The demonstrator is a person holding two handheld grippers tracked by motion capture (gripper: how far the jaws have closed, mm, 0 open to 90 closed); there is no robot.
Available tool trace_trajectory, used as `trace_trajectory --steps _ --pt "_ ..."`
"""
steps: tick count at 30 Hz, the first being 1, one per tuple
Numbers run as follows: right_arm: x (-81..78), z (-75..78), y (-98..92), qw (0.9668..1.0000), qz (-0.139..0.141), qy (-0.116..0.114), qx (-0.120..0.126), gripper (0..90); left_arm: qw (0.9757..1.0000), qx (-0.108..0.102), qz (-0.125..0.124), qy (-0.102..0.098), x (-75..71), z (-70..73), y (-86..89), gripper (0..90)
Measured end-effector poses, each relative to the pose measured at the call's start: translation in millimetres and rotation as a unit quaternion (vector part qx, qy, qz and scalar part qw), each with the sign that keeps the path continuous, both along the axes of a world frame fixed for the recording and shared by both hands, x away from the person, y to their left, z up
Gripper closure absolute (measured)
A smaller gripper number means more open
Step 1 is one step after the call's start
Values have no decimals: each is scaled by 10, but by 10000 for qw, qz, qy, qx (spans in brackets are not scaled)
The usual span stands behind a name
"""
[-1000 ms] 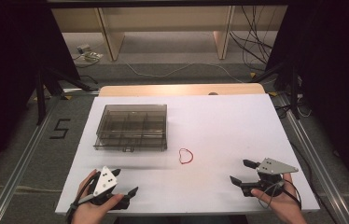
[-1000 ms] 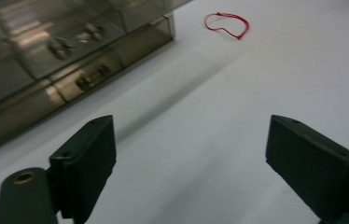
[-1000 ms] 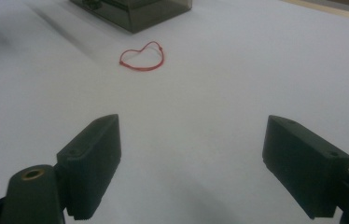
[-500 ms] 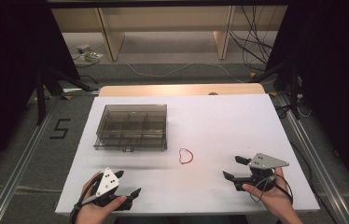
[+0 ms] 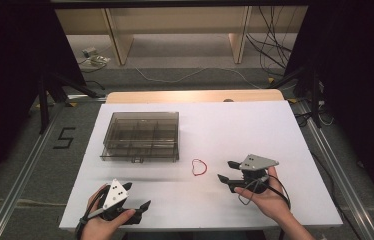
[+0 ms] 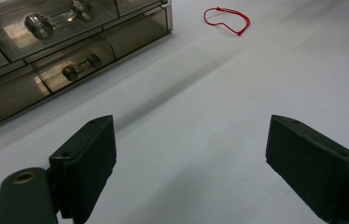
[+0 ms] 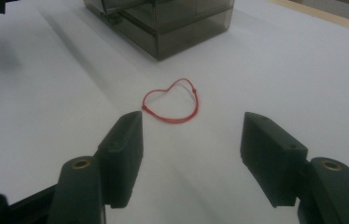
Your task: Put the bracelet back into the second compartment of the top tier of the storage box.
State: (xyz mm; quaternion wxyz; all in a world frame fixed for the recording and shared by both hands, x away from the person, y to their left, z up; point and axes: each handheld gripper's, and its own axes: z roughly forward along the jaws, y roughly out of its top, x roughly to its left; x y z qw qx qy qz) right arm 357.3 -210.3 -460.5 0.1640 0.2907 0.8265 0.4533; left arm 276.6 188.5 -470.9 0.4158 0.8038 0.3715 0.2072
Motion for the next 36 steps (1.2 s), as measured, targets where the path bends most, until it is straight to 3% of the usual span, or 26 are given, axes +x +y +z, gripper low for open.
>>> trace_trajectory --steps 9,19,27,36 --pt "316 -81 442 9995 39 98 -284 495 10000 -7 11 8 6 -7 3 160" --pt "659 -204 680 9982 -16 353 -486 611 10000 -53 54 -1 9 -13 18 160" --pt "769 -337 753 9965 -34 554 -628 676 9999 -69 72 6 11 -17 25 160" --pt "802 -358 763 9960 -47 626 -633 763 10000 -55 60 23 17 -28 25 160"
